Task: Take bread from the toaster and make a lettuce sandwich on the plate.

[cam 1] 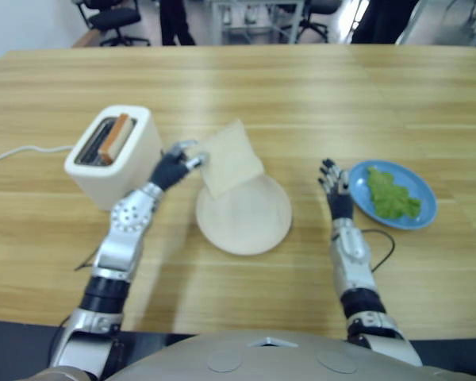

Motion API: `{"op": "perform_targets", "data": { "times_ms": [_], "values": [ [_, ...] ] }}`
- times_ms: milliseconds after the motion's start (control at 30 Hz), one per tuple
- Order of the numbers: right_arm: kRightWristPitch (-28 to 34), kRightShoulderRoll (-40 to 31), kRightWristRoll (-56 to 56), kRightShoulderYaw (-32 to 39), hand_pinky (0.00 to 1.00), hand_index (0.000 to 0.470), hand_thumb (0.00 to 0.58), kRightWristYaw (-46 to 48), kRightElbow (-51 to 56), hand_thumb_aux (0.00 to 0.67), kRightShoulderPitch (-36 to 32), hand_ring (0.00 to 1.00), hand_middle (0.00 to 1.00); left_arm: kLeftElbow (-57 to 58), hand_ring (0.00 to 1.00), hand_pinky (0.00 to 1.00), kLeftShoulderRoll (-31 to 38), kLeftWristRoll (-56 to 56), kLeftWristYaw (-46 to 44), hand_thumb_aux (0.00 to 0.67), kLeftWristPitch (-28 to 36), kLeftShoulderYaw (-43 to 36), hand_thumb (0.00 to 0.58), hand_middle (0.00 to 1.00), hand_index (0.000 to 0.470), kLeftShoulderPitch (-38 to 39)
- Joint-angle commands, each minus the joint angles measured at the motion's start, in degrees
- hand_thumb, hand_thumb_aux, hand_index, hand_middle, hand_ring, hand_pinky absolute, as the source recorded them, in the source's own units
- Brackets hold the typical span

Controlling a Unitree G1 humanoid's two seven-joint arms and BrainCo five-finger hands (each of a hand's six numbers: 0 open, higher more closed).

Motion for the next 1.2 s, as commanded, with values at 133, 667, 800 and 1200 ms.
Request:
{"op": "perform_targets", "data": {
  "times_ms": [133, 667, 800, 1200],
  "values": [
    [0.7, -0.06, 0.44, -0.12, 0.0, 0.0, 0.0, 0.27, 0.77, 0.0, -0.14, 0.0, 0.0, 12.78, 1.0, 1.0, 0.23, 8.85, -3.48, 0.67, -2.82, -8.33, 0.58, 1.0, 0.46, -2.75],
    [1.09, 0.11, 0.14, 0.4, 0.0, 0.0, 0.0, 0.61, 0.71, 0.0, -0.45, 0.0, 0.0, 7.63, 0.0, 0.0, 7.05, 35.67, 14.21, 0.0, -5.61, -10.65, 0.0, 0.0, 0.0, -5.25],
    [1.11, 0.23, 0.15, 0.5, 0.0, 0.0, 0.0, 0.68, 0.56, 0.0, -0.47, 0.0, 0.0, 3.74, 0.0, 0.0, 9.61, 43.66, 22.62, 0.0, -5.96, -9.26, 0.0, 0.0, 0.0, -5.2],
    [1.71, -19.79, -31.13, -2.67, 0.0, 0.0, 0.0, -11.93, -26.03, 0.0, 3.42, 0.0, 0.0, 8.05, 0.0, 0.0, 2.42, 22.98, 25.78, 0.0, -15.1, 1.78, 0.0, 0.0, 0.0, -1.7]
  ]
}}
